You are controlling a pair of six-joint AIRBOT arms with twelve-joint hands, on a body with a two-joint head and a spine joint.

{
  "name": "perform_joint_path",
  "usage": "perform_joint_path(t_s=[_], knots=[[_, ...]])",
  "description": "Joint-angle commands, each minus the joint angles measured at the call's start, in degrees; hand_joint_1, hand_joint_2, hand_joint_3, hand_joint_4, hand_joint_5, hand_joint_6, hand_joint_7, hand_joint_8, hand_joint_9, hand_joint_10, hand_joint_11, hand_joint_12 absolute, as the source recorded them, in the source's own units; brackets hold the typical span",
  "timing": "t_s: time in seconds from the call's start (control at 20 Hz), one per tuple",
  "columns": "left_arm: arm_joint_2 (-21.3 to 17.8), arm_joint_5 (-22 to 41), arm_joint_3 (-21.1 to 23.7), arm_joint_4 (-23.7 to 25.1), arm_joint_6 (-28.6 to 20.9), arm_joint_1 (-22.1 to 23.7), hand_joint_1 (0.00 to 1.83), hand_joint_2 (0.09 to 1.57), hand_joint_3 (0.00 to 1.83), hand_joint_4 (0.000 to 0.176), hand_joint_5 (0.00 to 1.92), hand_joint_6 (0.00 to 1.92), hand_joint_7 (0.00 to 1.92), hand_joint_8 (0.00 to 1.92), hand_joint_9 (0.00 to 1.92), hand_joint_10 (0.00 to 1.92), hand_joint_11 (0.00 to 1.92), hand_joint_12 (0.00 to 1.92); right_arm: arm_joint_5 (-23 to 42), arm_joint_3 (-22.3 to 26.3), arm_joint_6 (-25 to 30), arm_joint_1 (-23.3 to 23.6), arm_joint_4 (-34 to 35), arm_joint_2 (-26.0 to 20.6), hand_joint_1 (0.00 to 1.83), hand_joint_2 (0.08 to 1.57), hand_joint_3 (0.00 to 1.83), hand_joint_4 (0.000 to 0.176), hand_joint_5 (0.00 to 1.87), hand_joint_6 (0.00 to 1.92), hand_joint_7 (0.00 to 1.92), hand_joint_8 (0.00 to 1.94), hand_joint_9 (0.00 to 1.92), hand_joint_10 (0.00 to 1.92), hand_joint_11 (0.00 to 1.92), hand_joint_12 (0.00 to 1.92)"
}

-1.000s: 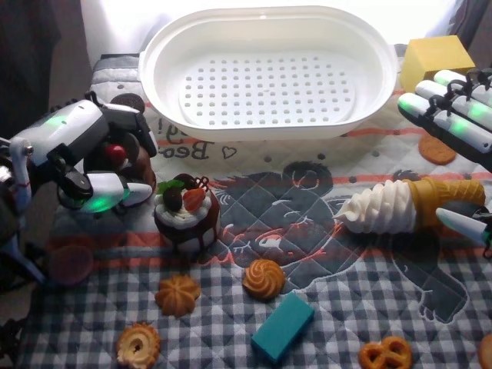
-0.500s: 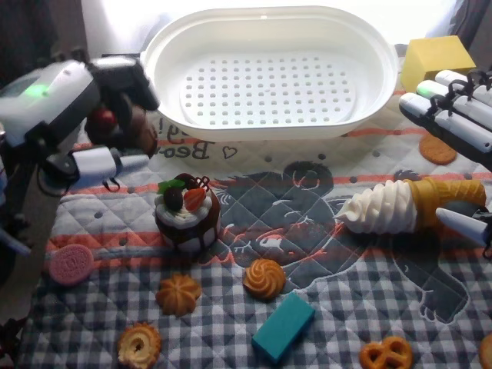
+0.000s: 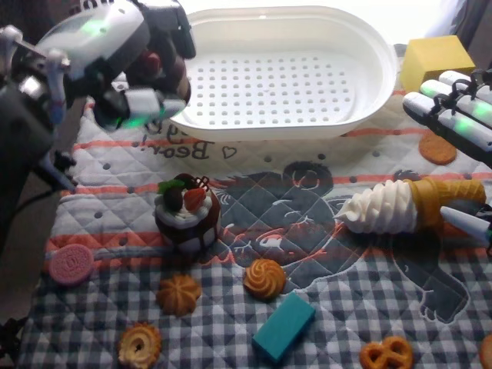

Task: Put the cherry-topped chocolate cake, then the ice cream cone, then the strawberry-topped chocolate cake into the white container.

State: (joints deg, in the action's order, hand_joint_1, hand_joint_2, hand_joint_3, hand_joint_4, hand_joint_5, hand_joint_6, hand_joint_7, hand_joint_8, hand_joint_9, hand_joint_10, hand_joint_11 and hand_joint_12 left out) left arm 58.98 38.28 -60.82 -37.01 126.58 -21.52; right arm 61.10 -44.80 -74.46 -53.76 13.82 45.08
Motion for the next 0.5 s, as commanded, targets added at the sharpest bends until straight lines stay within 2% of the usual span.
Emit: perform_joint_path(t_s=[0.0, 0.05, 0.15, 0.2, 0.25, 0.3, 0.35, 0.4, 0.45], knots=[[0.57, 5.5, -0.86, 1.76, -0.17, 1.42, 1.45, 0.99, 0.43, 0.0, 0.43, 1.32, 0.57, 1.56, 0.69, 1.7, 0.85, 1.92, 7.29, -0.09, 0.14, 0.2, -0.82, -0.15, 0.51, 1.32, 0.0, 0.0, 0.0, 0.0, 0.0, 0.0, 0.0, 0.0, 0.0, 0.14], [1.82, 4.39, -2.32, 0.94, -0.17, 2.24, 1.38, 0.86, 0.67, 0.0, 0.46, 1.24, 0.79, 1.5, 0.86, 1.88, 1.03, 1.92, 7.29, -0.12, 0.14, 0.2, -0.82, -0.14, 0.53, 1.33, 0.0, 0.0, 0.0, 0.0, 0.0, 0.0, 0.0, 0.0, 0.0, 0.03], [4.34, 1.43, -5.74, -1.12, -0.17, 3.81, 1.36, 0.76, 0.89, 0.0, 0.5, 1.17, 0.85, 1.55, 1.02, 1.92, 1.22, 1.92, 7.29, -0.31, 0.23, 0.2, -0.82, -0.14, 0.54, 1.32, 0.0, 0.0, 0.0, 0.0, 0.0, 0.0, 0.0, 0.0, 0.0, 0.0], [5.67, -0.08, -7.45, -2.18, -0.17, 4.33, 1.35, 0.81, 0.78, 0.0, 0.48, 1.21, 0.84, 1.5, 0.87, 1.92, 1.07, 1.92, 7.29, -0.39, 0.31, 0.2, -0.82, -0.12, 0.54, 1.32, 0.0, 0.0, 0.0, 0.0, 0.0, 0.0, 0.0, 0.0, 0.0, 0.0], [6.61, -0.97, -8.59, -2.9, -0.17, 4.65, 1.33, 0.99, 0.46, 0.0, 0.41, 1.33, 0.77, 1.45, 0.65, 1.78, 0.81, 1.92, 7.29, -0.4, 0.38, 0.2, -0.82, -0.11, 0.57, 1.33, 0.0, 0.0, 0.0, 0.0, 0.0, 0.0, 0.0, 0.0, 0.01, 0.0], [8.12, -2.66, -10.61, -4.16, -0.17, 5.02, 1.32, 1.07, 0.3, 0.0, 0.41, 1.39, 0.76, 1.42, 0.62, 1.77, 0.77, 1.92, 7.29, -0.42, 0.44, 0.2, -0.82, -0.11, 0.59, 1.33, 0.0, 0.0, 0.0, 0.0, 0.0, 0.0, 0.0, 0.0, 0.03, 0.02], [8.83, -3.61, -11.72, -4.98, -0.17, 5.14, 1.32, 1.12, 0.2, 0.0, 0.4, 1.38, 0.74, 1.43, 0.6, 1.78, 0.73, 1.92, 7.29, -0.46, 0.46, 0.2, -0.82, -0.1, 0.61, 1.33, 0.0, 0.0, 0.0, 0.0, 0.0, 0.0, 0.0, 0.0, 0.01, 0.38], [10.18, -5.08, -13.73, -6.64, -0.17, 5.17, 1.16, 1.25, 0.1, 0.0, 0.54, 1.45, 0.69, 1.62, 0.57, 1.89, 0.74, 1.92, 7.28, -0.52, 0.52, 0.2, -0.82, -0.06, 0.62, 1.33, 0.0, 0.0, 0.0, 0.0, 0.0, 0.0, 0.0, 0.0, 0.0, 0.62], [11.03, -6.01, -15.17, -7.92, -0.17, 5.22, 1.27, 1.24, 0.05, 0.0, 0.42, 1.32, 0.68, 1.53, 0.55, 1.91, 0.72, 1.92, 7.28, -0.54, 0.54, 0.2, -0.82, -0.04, 0.59, 1.33, 0.0, 0.0, 0.0, 0.0, 0.0, 0.0, 0.01, 0.01, 0.0, 0.81]])
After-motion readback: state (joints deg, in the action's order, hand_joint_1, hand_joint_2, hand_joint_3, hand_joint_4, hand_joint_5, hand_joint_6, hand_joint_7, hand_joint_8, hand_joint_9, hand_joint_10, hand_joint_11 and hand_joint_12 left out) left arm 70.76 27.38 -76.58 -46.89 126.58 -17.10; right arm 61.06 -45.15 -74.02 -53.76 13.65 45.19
